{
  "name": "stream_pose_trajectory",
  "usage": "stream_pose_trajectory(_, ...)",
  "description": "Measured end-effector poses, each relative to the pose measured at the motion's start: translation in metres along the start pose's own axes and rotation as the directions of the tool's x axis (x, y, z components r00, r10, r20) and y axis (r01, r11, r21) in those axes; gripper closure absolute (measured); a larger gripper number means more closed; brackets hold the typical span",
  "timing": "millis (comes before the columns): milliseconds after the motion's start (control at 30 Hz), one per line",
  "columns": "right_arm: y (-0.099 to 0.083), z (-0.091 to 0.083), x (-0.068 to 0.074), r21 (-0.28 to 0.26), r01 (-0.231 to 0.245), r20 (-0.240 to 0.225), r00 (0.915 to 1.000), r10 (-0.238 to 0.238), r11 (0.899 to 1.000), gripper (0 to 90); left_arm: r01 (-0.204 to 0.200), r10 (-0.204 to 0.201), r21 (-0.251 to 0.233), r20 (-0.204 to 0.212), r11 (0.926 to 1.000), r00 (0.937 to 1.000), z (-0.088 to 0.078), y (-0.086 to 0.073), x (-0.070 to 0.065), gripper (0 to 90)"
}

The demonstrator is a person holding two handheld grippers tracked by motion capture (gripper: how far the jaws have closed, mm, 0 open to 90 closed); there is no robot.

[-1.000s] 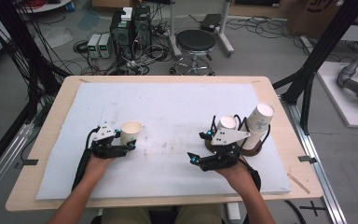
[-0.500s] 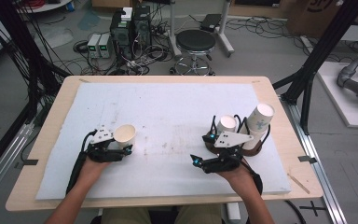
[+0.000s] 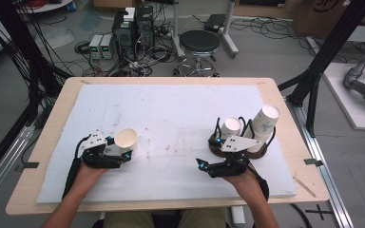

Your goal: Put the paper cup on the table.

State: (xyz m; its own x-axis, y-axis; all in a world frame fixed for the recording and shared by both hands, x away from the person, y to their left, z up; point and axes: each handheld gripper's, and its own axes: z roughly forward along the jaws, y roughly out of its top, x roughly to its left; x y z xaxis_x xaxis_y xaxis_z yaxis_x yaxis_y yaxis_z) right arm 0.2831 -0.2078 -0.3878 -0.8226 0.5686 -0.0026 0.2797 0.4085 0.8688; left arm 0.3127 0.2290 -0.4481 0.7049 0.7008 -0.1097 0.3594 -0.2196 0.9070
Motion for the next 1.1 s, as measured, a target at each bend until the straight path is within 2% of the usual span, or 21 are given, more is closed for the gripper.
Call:
stream_pose_trajectory(100,-0.003,-0.002,-0.002,-0.005,-0.009,0.009,0.9999,0.009,1.000,21.0,0.002,-0.002,-0.018,0.008,0.9998,1.0000,-0.008,0.002,-0.002,17.0)
stream_pose_trajectory(200,-0.008,-0.004,-0.003,-0.007,-0.022,0.016,0.9996,0.022,1.000,21.0,0.001,-0.001,-0.029,-0.004,0.9996,1.0000,-0.019,0.002,-0.003,17.0)
stream_pose_trajectory(267,-0.011,-0.005,-0.005,-0.013,-0.030,0.025,0.9992,0.030,0.999,21.0,0.006,-0.007,-0.060,-0.009,0.9982,0.9999,-0.027,0.003,-0.003,17.0)
stream_pose_trajectory(400,-0.018,-0.009,-0.007,-0.023,-0.058,0.038,0.9975,0.059,0.998,21.0,0.026,-0.028,-0.160,-0.006,0.9868,0.9996,-0.044,0.004,-0.001,17.0)
stream_pose_trajectory(533,-0.021,-0.012,-0.011,-0.037,-0.069,0.063,0.9955,0.071,0.997,21.0,0.018,-0.020,-0.213,-0.007,0.9769,0.9998,-0.054,0.005,0.001,16.5)
stream_pose_trajectory(633,-0.021,-0.015,-0.012,-0.046,-0.064,0.073,0.9950,0.067,0.997,21.0,0.024,-0.026,-0.228,-0.005,0.9734,0.9996,-0.055,0.006,0.002,16.6)
stream_pose_trajectory(833,-0.023,-0.019,-0.010,-0.063,-0.068,0.085,0.9937,0.074,0.996,21.0,0.012,-0.011,-0.232,0.009,0.9726,0.9999,-0.055,0.008,-0.001,17.5)
stream_pose_trajectory(933,-0.024,-0.023,-0.007,-0.076,-0.074,0.091,0.9926,0.080,0.994,20.9,0.011,-0.008,-0.244,0.013,0.9696,0.9999,-0.056,0.008,-0.002,17.8)
stream_pose_trajectory(1100,-0.026,-0.028,-0.003,-0.075,-0.079,0.104,0.9908,0.086,0.994,21.0,0.001,0.002,-0.248,0.011,0.9687,0.9999,-0.059,0.007,-0.005,17.8)
